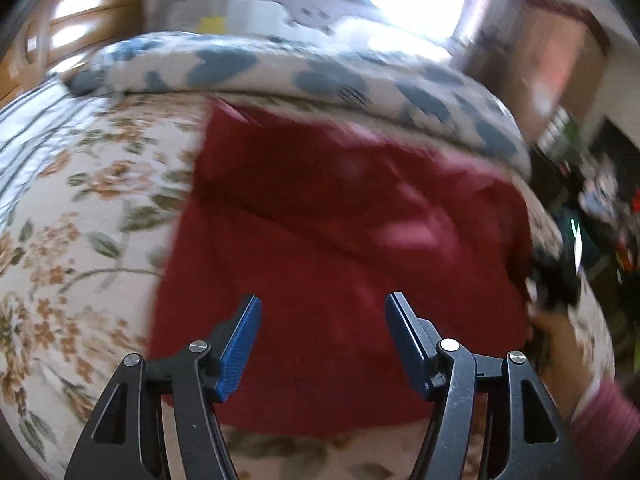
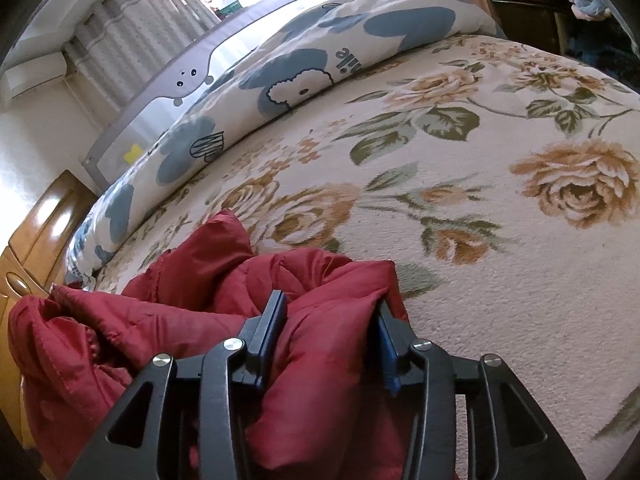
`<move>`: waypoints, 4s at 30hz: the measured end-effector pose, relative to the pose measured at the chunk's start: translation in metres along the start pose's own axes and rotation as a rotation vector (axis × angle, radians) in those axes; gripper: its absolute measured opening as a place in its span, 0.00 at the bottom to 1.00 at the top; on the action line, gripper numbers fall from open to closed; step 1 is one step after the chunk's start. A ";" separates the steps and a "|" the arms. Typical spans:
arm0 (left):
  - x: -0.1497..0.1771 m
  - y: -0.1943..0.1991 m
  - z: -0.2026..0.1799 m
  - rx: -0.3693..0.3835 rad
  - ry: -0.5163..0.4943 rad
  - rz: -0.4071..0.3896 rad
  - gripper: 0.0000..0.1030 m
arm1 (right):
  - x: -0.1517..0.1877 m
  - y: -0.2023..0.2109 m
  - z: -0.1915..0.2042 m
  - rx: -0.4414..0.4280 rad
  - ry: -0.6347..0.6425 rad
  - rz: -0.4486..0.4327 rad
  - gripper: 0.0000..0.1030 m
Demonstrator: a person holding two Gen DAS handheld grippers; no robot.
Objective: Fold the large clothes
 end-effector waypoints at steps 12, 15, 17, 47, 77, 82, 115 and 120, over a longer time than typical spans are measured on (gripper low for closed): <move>0.007 -0.061 -0.001 -0.197 -0.095 0.074 0.65 | -0.018 0.079 0.022 -0.069 0.069 -0.083 0.67; 0.002 -0.066 0.002 -0.224 -0.095 0.070 0.65 | -0.007 0.115 0.043 -0.102 0.183 -0.134 0.72; 0.000 -0.069 0.002 -0.234 -0.093 0.070 0.65 | 0.012 0.119 0.063 -0.132 0.277 -0.092 0.72; -0.079 -0.171 0.043 -0.332 -0.006 0.136 0.67 | 0.030 -0.033 0.063 0.006 0.273 0.203 0.85; -0.031 -0.062 0.080 -0.119 0.128 0.037 0.69 | 0.033 0.049 0.042 -0.062 0.302 0.142 0.86; -0.029 -0.047 0.097 -0.078 0.161 -0.013 0.81 | 0.032 0.059 0.011 -0.053 0.276 0.148 0.86; -0.015 -0.152 0.160 0.322 0.663 0.118 0.80 | 0.059 0.000 -0.004 -0.367 -0.106 0.378 0.90; -0.026 -0.150 0.146 0.300 0.575 0.109 0.49 | 0.062 0.009 0.003 -0.355 -0.068 0.379 0.60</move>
Point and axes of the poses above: each gripper's, at about its wrist camera, not at the fingertips, and y roughly against the way its jaws point, z to its left, x to its underside, the point moved 9 cm from there along -y, roughly the way its jaws point, and after that the axes turned 3 degrees about x, right-handed, at the moved point
